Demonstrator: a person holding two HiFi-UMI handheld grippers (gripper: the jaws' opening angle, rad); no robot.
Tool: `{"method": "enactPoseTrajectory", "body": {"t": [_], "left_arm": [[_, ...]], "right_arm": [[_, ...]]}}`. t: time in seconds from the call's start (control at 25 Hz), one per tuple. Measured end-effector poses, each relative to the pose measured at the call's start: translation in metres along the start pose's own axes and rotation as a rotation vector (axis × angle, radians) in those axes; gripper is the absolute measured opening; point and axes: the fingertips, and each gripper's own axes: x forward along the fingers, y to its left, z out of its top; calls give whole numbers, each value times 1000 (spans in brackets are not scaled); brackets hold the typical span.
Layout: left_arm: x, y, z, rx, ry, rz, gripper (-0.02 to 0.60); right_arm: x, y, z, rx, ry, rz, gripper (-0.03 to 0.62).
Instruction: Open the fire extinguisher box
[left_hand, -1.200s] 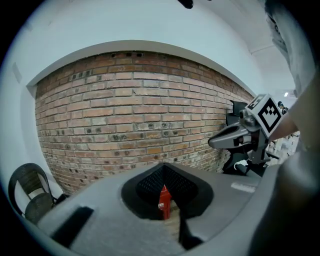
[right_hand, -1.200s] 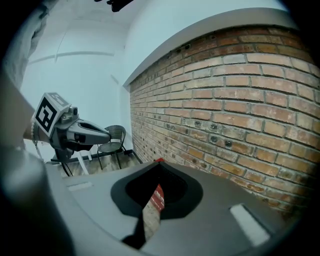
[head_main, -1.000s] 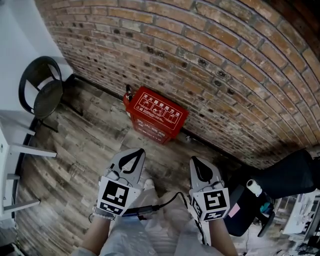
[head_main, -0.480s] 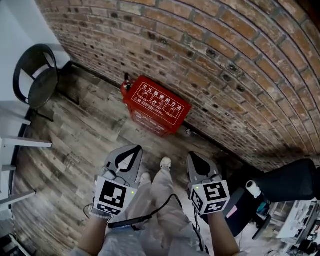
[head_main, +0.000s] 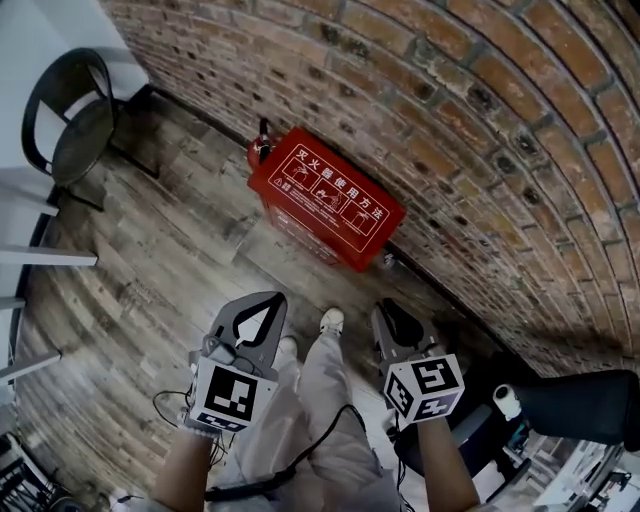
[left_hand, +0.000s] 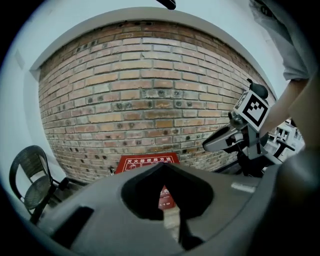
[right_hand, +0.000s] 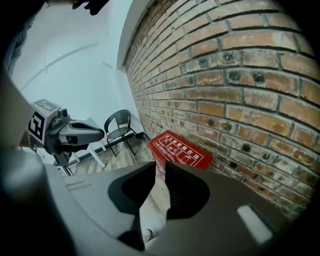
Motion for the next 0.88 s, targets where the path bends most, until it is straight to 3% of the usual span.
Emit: {"method": "enactPoseTrajectory", "body": {"t": [0.36, 0.88], "left_arm": [[52, 14, -42, -51, 39, 34, -3], [122, 3, -74, -79, 76, 8, -3]], "right_arm": [[69, -31, -30, 54, 38, 59, 132], [130, -77, -75, 134, 125, 100, 203]]}}
